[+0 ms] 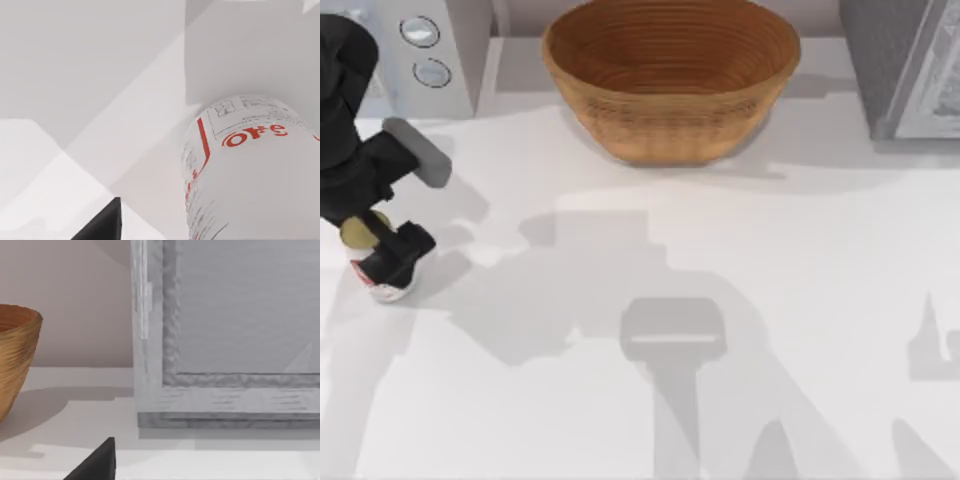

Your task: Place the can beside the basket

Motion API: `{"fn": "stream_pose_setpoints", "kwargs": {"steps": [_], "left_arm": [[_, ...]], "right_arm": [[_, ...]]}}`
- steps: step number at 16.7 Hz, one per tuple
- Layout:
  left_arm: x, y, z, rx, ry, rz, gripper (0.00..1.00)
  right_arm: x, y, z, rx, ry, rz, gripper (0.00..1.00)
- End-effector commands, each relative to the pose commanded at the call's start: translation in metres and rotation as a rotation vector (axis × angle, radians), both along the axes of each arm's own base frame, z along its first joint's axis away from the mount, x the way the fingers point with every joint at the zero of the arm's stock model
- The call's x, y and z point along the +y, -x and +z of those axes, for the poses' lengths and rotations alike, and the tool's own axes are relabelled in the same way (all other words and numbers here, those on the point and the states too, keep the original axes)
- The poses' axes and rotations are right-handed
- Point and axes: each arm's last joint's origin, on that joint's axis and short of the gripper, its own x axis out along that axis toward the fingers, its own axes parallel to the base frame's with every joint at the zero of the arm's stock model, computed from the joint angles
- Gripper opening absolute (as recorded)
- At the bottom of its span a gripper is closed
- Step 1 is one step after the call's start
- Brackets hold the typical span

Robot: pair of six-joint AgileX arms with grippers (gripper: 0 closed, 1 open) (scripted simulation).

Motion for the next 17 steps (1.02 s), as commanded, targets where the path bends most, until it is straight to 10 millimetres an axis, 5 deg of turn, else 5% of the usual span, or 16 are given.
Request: {"fn": "stream_pose_setpoints", "kwargs": {"steps": [11, 17], "left_arm": [[0.0000, 0.0000, 0.0000, 0.000, 0.000, 0.000, 0.02], [0.0000, 0.0000, 0.0000, 0.000, 0.000, 0.000, 0.00]], "right_arm": [[0.0000, 0.0000, 0.0000, 0.000, 0.000, 0.000, 1.00], [0.0000, 0.0000, 0.0000, 0.000, 0.000, 0.000, 1.00]]}}
